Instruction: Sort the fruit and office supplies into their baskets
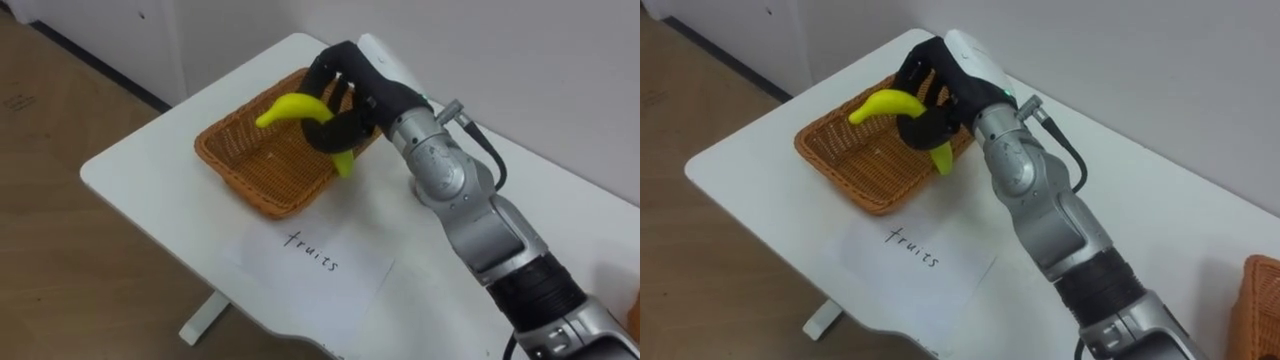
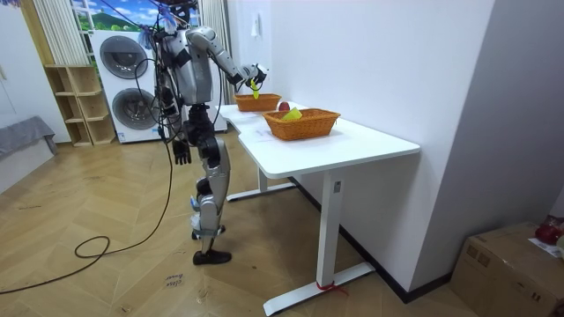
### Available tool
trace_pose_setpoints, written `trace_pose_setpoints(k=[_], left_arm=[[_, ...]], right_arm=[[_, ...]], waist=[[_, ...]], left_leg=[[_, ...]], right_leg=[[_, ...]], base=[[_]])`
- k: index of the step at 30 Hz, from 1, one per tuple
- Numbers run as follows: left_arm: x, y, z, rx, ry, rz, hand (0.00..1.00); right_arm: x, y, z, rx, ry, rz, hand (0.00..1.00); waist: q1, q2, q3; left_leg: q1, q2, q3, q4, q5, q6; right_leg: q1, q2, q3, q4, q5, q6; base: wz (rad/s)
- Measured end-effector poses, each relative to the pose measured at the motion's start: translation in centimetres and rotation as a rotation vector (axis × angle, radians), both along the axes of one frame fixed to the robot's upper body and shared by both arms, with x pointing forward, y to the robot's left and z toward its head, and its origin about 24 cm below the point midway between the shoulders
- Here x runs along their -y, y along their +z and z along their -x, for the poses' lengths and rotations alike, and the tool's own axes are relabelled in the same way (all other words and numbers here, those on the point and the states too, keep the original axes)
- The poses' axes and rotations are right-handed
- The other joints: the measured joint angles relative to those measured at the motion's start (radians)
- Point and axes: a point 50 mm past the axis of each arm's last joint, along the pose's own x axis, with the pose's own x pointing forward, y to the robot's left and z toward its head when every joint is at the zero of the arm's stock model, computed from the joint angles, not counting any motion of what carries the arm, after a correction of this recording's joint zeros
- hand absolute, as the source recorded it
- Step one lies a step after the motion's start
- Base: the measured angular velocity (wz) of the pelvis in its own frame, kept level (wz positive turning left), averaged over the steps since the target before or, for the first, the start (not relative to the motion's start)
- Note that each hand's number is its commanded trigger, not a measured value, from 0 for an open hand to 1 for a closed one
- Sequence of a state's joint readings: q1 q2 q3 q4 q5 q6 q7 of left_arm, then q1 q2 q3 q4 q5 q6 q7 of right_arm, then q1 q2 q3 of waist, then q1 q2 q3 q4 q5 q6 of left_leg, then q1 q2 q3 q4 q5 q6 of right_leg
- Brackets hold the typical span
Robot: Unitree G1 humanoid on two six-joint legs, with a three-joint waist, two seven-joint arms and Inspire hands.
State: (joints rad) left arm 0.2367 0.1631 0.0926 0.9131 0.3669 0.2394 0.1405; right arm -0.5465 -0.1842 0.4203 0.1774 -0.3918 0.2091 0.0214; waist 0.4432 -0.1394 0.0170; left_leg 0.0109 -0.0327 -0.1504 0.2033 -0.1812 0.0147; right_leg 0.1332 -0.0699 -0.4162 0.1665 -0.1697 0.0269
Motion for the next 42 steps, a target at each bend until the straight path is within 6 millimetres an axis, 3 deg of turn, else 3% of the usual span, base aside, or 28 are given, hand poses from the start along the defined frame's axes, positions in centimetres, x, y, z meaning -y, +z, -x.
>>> trace_pose_setpoints(k=[15,28,32,37,42], left_arm=[[0.0,0.0,-0.2,-0.006,-0.021,0.004,0.00],[0.0,0.0,0.0,-0.015,-0.016,0.005,0.00],[-0.2,0.0,0.0,-0.013,-0.014,0.002,0.00],[-0.2,0.0,0.0,-0.014,-0.014,0.002,0.00],[-0.2,0.0,-0.2,-0.010,-0.015,0.002,0.00]], right_arm=[[0.1,-0.1,-0.1,0.005,-0.013,0.006,1.00],[-0.4,1.8,-0.2,0.075,-0.002,0.004,1.00],[-0.9,3.1,0.1,0.139,0.016,0.011,1.00],[-1.4,3.4,0.2,0.148,0.036,0.010,1.00],[-1.9,3.3,0.4,0.145,0.050,0.004,1.00]], waist=[[0.000,-0.007,-0.0046],[-0.001,-0.006,-0.0038],[0.000,-0.012,-0.0080],[0.001,-0.021,-0.0144],[0.000,-0.023,-0.0143]], left_leg=[[-0.003,0.000,-0.001,0.000,0.000,0.000],[-0.011,-0.001,-0.004,0.001,0.000,-0.001],[-0.014,-0.001,-0.004,0.002,0.001,0.000],[-0.006,0.000,-0.005,0.001,0.001,0.000],[-0.003,-0.001,-0.006,-0.004,0.001,0.000]], right_leg=[[-0.001,0.000,0.000,0.000,0.000,0.000],[-0.009,0.000,-0.006,0.000,0.000,0.000],[-0.014,0.000,-0.007,0.000,0.000,0.000],[-0.008,0.000,0.001,0.000,-0.001,0.001],[-0.002,0.000,0.000,0.000,-0.001,0.001]], base=[[0.00],[0.00],[0.00],[0.00],[0.00]])
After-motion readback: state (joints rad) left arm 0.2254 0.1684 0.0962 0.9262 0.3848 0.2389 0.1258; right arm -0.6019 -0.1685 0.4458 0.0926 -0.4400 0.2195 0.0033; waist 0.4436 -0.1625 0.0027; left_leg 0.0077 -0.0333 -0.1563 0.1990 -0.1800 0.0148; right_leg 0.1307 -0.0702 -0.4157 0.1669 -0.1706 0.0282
